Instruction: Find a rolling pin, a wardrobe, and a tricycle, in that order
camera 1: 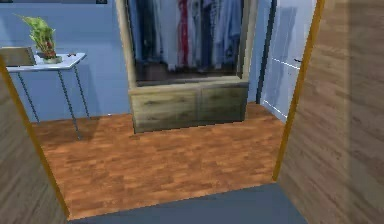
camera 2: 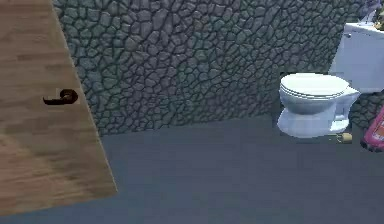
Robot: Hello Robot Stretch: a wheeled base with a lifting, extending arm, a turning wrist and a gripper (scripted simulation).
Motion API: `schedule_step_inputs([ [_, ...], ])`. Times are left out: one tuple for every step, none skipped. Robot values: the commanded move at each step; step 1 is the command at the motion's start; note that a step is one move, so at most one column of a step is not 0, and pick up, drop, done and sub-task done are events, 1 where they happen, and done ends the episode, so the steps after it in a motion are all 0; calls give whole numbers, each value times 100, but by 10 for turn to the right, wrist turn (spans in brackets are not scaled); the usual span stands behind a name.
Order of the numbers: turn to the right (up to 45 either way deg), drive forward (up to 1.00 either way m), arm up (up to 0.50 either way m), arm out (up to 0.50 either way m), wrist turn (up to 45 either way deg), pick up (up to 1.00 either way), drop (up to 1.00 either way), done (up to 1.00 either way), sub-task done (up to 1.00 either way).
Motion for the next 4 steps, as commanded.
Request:
schedule_step_inputs([
  [-180,0,0,0,0,0,0,0,0],
  [0,100,0,0,0,0,0,0,0],
  [0,50,0,0,0,0,0,0,0],
  [-360,0,0,0,0,0,0,0,0],
])
